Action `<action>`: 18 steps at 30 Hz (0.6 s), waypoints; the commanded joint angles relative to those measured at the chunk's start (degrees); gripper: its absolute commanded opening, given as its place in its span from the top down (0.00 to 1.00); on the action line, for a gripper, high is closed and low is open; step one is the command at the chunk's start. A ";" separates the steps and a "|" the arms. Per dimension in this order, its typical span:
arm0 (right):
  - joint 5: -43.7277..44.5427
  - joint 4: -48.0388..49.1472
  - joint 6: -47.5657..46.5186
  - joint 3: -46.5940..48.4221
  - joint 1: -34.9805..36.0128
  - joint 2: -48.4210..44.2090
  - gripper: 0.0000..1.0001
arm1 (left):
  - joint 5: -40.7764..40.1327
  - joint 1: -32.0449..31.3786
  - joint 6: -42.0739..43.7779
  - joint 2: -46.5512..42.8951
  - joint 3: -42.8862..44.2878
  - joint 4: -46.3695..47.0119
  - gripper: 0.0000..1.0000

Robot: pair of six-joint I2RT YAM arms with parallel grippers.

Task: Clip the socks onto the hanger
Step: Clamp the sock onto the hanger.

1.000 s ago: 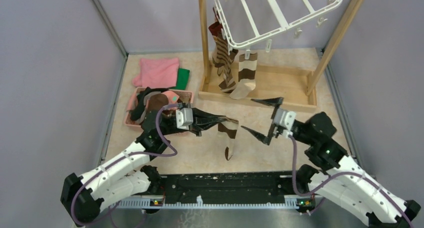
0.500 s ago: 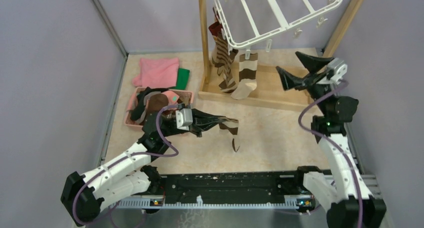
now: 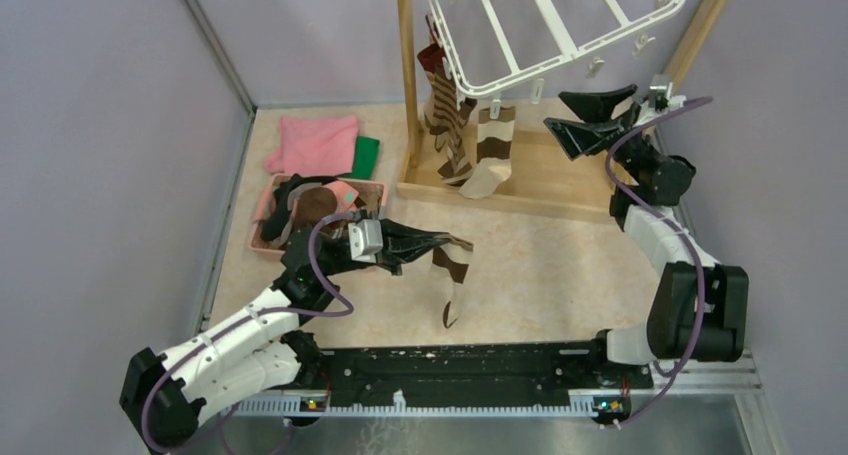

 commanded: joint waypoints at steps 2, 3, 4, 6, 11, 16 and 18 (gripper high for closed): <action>-2.95 20.44 13.51 9.43 -0.13 10.58 0.17 | 0.06 -0.33 2.10 0.79 -0.37 1.71 1.00; -3.19 20.72 13.78 10.94 0.23 12.10 0.17 | 0.19 -0.33 2.39 1.07 -0.27 1.38 1.00; -3.33 20.68 13.29 11.94 0.75 13.55 0.17 | 0.32 -0.33 2.56 1.24 -0.06 0.98 1.00; -3.31 20.39 12.15 13.30 1.74 14.68 0.17 | 0.64 -0.33 2.94 1.58 0.27 0.53 1.00; -2.81 20.35 11.87 16.02 2.63 17.44 0.17 | 0.64 -0.33 3.49 1.76 0.44 0.20 1.00; -2.80 20.73 11.62 19.48 4.93 19.55 0.17 | 0.58 -0.33 4.11 2.43 0.76 -0.41 1.00; -2.73 20.71 10.89 20.31 5.93 19.90 0.18 | 0.64 -0.33 4.32 2.42 0.90 -0.64 1.00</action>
